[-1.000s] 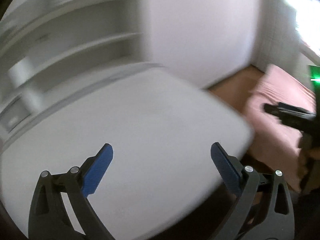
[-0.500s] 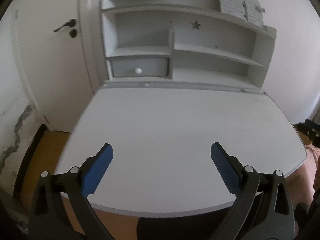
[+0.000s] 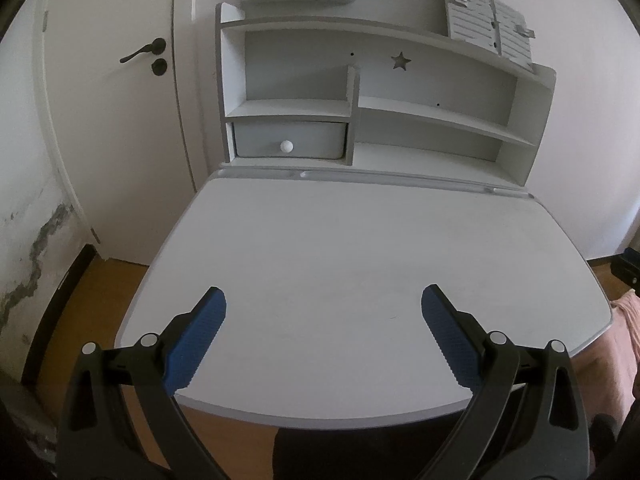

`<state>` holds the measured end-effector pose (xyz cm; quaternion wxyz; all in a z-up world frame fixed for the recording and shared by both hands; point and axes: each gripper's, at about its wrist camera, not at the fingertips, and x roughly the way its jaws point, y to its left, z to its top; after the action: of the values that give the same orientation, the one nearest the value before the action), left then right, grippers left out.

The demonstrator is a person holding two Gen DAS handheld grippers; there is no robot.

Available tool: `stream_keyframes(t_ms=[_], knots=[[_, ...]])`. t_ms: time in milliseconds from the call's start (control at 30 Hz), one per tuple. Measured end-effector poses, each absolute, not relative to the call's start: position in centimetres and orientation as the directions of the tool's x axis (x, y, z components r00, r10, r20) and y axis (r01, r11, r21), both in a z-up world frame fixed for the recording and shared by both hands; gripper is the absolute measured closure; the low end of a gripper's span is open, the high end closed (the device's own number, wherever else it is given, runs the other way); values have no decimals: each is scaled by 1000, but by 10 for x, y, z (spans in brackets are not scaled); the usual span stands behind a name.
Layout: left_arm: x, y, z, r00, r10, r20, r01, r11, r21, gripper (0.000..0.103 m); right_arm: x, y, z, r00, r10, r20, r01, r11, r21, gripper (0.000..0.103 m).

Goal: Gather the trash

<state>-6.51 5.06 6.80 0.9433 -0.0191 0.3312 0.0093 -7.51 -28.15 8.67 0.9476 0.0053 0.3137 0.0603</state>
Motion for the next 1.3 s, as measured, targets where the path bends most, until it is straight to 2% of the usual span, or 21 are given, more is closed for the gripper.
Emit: stream_keyframes(t_ms=[1300], knots=[[-65,32,61,768,-5,-641,-3,1000,-10,8,-80,-294,87,792,113,-600,-106,993,47,16]])
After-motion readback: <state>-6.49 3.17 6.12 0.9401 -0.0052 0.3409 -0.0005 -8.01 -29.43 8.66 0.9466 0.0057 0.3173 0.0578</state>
